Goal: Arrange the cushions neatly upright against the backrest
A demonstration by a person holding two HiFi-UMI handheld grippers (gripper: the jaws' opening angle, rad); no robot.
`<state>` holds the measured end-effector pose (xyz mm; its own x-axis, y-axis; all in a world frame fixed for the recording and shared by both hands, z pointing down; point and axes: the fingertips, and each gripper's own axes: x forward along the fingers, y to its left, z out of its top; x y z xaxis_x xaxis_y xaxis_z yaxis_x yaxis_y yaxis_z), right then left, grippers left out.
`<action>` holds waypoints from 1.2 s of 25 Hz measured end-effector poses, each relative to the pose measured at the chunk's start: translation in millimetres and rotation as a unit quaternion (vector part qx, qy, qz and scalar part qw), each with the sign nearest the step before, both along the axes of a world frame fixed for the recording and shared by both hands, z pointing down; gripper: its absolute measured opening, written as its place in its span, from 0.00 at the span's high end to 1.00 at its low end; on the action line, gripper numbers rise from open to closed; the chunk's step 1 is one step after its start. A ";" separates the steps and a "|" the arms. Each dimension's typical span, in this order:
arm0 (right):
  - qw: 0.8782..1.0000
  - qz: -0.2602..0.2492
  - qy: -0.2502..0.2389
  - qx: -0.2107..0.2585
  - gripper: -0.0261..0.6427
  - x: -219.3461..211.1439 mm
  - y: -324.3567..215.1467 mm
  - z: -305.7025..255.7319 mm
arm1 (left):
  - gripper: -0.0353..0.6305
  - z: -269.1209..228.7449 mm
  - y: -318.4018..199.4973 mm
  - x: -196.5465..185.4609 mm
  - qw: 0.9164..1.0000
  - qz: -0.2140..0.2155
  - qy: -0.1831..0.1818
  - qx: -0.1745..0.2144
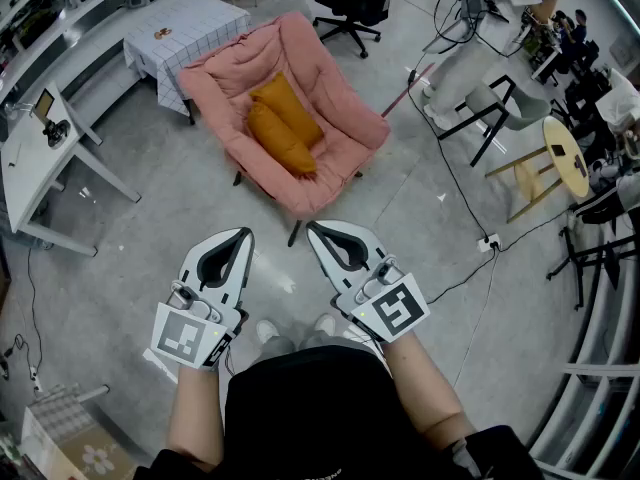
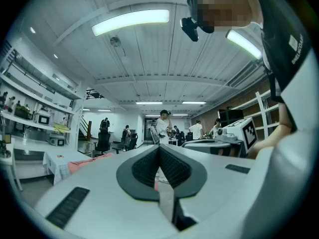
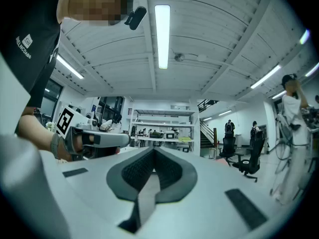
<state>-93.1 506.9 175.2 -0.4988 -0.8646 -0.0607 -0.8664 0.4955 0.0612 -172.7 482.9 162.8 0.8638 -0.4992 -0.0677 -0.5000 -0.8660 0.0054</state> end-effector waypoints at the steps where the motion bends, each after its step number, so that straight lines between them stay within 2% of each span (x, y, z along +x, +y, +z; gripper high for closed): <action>1: 1.000 0.002 0.000 0.000 0.95 -1.5 -0.2 1.2 | 0.93 0.3 -1.0 -3.0 1.000 0.001 0.006 -0.005; 10: 1.000 0.011 -0.005 -0.004 0.95 -24.8 -15.4 7.7 | 0.93 5.8 -21.9 -33.0 0.999 -0.010 0.027 -0.014; 18: 1.000 0.024 0.005 -0.020 0.95 -49.0 -38.4 15.2 | 0.93 16.6 -44.6 -63.7 0.999 0.014 0.027 -0.020; 23: 0.998 0.043 0.003 -0.039 0.95 -38.3 -56.5 26.5 | 0.93 28.6 -67.7 -67.0 0.999 0.009 0.019 -0.025; 26: 0.998 0.053 0.000 -0.039 0.95 -29.0 -77.9 32.1 | 0.93 39.4 -87.6 -62.8 1.000 0.005 0.000 -0.024; 30: 0.998 0.055 -0.009 -0.043 0.95 0.5 -112.4 38.4 | 0.93 47.2 -116.8 -38.5 0.999 0.003 -0.012 -0.030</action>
<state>-92.6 394.4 213.6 -0.4005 -0.9163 0.0085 -0.9163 0.4005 0.0058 -211.2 366.1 210.0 0.8680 -0.4964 -0.0163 -0.4953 -0.8675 0.0459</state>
